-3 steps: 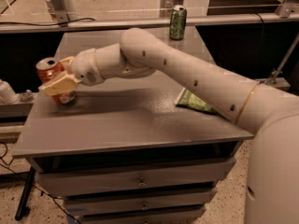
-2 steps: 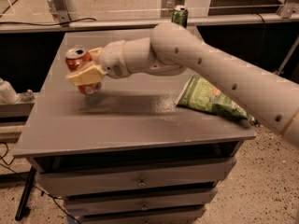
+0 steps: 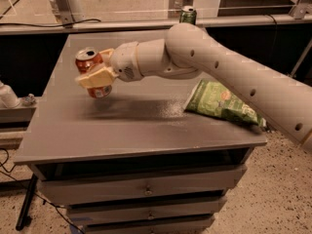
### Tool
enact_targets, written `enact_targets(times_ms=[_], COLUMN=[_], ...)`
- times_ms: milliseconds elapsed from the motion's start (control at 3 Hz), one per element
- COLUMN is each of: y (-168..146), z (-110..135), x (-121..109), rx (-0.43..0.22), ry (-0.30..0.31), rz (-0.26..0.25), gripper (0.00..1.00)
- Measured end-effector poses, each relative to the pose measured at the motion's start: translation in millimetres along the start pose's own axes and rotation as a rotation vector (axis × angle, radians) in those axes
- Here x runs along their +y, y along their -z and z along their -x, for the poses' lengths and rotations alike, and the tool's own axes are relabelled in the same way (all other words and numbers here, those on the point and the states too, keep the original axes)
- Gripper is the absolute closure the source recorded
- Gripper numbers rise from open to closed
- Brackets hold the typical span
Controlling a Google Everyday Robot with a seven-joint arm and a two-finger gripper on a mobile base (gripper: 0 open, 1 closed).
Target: Move coke can near green can
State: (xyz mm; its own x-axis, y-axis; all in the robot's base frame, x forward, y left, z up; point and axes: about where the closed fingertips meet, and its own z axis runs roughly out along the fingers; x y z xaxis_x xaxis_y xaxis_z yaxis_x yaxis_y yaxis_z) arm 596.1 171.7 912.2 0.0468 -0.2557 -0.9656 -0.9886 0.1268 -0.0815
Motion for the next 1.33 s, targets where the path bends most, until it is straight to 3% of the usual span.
enact_targets(times_ms=[333, 667, 1000, 1333], y=[7, 50, 106, 164], z=[9, 43, 54, 49], x=[-12, -41, -81, -124], rx=[-0.022, -0.061, -0.063, -0.070], ry=[0.056, 0.174, 0.220, 0.204], rz=[-0.025, -0.152, -0.300, -0.423], gripper=[1.00, 1.00, 1.00, 1.00])
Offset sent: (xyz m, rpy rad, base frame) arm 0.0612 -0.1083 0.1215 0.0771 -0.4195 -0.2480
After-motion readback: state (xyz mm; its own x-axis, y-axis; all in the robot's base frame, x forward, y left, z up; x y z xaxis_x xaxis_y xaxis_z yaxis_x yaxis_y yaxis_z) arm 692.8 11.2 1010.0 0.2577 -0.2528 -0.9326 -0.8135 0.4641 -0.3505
